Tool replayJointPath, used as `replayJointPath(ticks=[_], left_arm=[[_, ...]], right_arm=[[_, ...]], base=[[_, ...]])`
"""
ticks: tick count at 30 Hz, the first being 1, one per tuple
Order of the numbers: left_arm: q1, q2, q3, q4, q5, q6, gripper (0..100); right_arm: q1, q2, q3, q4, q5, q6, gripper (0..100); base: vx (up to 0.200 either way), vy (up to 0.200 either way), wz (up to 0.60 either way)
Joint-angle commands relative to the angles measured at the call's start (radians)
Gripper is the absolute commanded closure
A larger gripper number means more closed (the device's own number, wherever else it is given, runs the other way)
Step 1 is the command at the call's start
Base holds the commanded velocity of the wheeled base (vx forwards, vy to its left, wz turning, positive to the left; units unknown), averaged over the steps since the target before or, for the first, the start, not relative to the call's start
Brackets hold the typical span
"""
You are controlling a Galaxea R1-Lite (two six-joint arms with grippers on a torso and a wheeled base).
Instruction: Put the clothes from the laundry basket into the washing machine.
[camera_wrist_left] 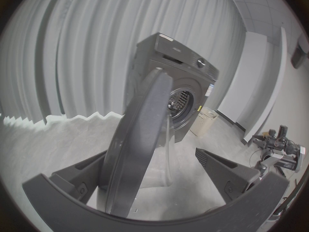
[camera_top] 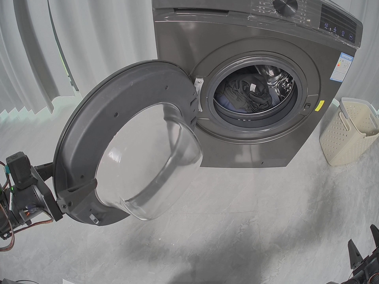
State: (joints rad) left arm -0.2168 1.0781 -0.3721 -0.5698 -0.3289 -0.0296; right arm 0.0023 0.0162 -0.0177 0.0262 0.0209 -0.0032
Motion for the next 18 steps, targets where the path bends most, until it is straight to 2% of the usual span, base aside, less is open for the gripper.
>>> replayJointPath(ticks=[1, 4, 7, 10, 13, 18], left_arm=[[-0.220, -0.093, 0.052, -0.004, -0.019, -0.010, 0], [-0.296, -0.148, 0.052, 0.007, -0.010, -0.026, 0], [-0.297, -0.172, 0.052, 0.011, -0.005, -0.039, 0], [-0.291, -0.191, 0.053, 0.011, 0.001, -0.039, 0], [-0.254, -0.208, 0.042, 0.011, 0.027, -0.041, 0], [-0.128, -0.214, 0.042, 0.005, 0.036, -0.032, 0]], right_arm=[[0.001, -0.004, 0.008, 0.000, 0.001, -0.001, 0], [-0.001, -0.004, 0.008, 0.000, 0.001, -0.001, 0], [-0.001, -0.004, 0.008, 0.000, 0.001, -0.001, 0], [0.001, -0.004, 0.008, 0.000, 0.001, -0.001, 0], [-0.001, -0.004, 0.008, 0.000, 0.001, -0.001, 0], [0.001, -0.004, 0.008, 0.000, 0.001, -0.001, 0]], base=[[0.000, 0.000, 0.00], [0.000, 0.000, 0.00], [0.000, 0.000, 0.00], [0.000, 0.000, 0.00], [0.000, 0.000, 0.00], [0.000, 0.000, 0.00]])
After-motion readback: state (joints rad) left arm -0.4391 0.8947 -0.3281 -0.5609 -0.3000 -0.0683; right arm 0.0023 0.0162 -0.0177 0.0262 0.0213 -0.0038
